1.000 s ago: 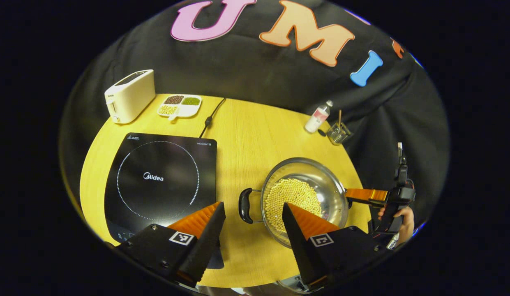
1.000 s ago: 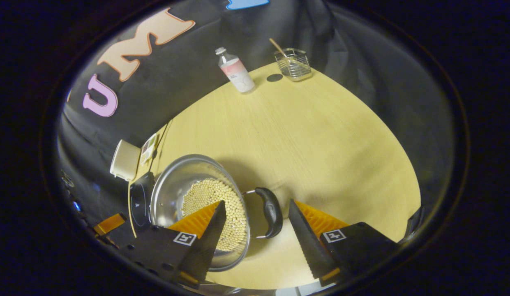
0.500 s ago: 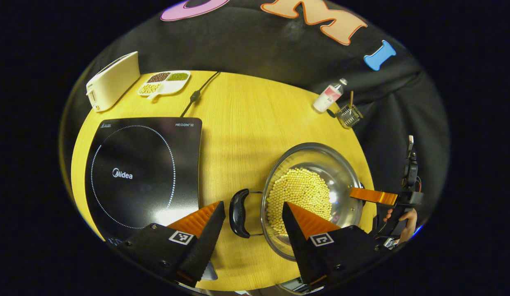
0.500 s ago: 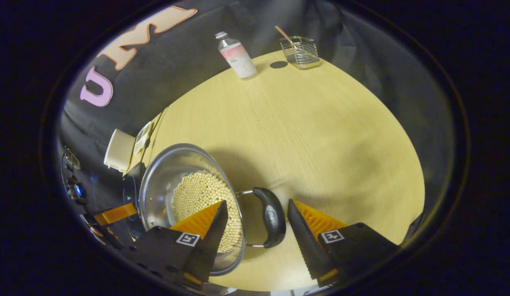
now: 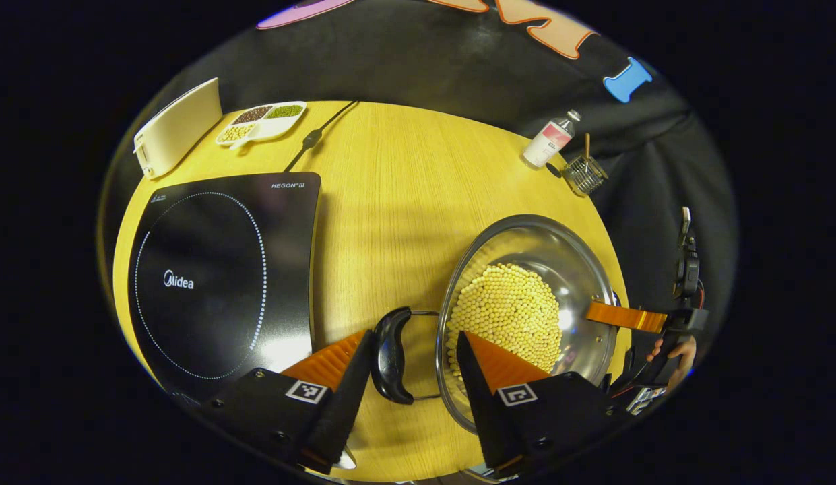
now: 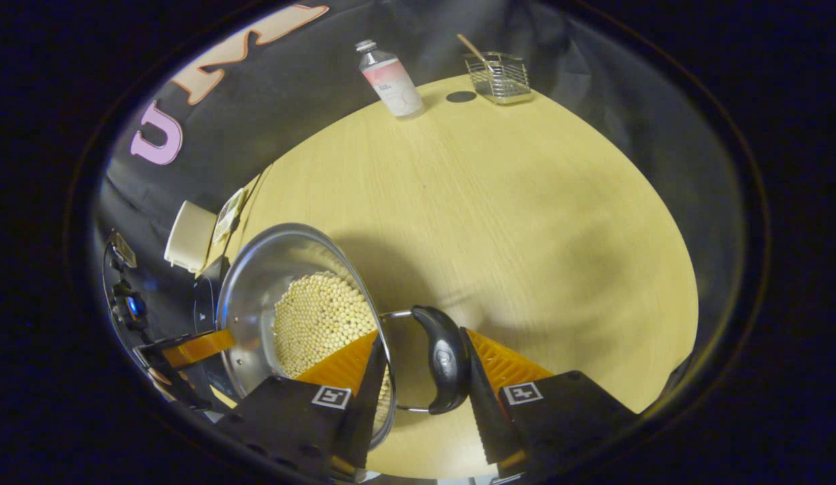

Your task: First push the handle of the pot to place it horizontally, then grasp the pot with both hands and set it on the induction cooktop.

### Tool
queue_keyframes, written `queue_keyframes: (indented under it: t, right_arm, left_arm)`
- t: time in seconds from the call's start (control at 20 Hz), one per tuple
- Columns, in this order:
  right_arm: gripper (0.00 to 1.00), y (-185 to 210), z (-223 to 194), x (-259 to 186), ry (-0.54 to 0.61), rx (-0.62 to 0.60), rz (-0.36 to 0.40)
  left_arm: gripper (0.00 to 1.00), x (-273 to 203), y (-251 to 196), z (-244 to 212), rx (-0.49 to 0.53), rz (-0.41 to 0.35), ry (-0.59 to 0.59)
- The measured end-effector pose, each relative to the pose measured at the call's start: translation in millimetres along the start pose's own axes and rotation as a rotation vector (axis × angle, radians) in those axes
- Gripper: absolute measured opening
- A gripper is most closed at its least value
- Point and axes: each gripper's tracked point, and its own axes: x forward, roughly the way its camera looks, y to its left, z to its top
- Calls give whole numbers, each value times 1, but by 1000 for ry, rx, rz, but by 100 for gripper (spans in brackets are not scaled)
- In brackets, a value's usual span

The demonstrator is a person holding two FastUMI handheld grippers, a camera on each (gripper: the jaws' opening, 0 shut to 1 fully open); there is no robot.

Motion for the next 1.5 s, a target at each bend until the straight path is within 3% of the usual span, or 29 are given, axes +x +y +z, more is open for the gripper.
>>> queue_keyframes:
  t: [0.05, 0.2, 0.25, 0.4, 0.6, 1.05, 1.1, 1.15, 1.5]
  right_arm:
    - [57, -1, -4, 2, 9, -15, -8]
    - [57, -4, -5, 5, 2, -23, -24]
    - [61, -4, -5, 4, -2, -26, -25]
    - [53, -3, -4, 4, -16, -24, -19]
    - [51, -1, -3, 3, -72, -46, -28]
    - [47, 9, -9, -26, -139, -45, -17]
    - [53, 10, -10, -31, -140, -41, -18]
    - [47, 13, -12, -36, -141, -39, -19]
    - [47, 48, -31, -79, -145, -29, -22]
  left_arm:
    - [75, 2, 1, -2, -6, 0, 6]
    - [66, 9, 5, -6, -29, 1, 14]
    - [64, 10, 6, -6, -42, 1, 6]
    - [58, 9, 6, -6, -52, -5, 11]
    - [53, 6, 5, -7, -55, 0, -8]
    - [52, -27, 4, -3, 4, -24, -72]
    - [53, -32, 4, -4, 6, -28, -72]
    - [50, -38, 4, -4, 11, -31, -71]
    - [53, -83, 19, -3, 24, -56, -83]
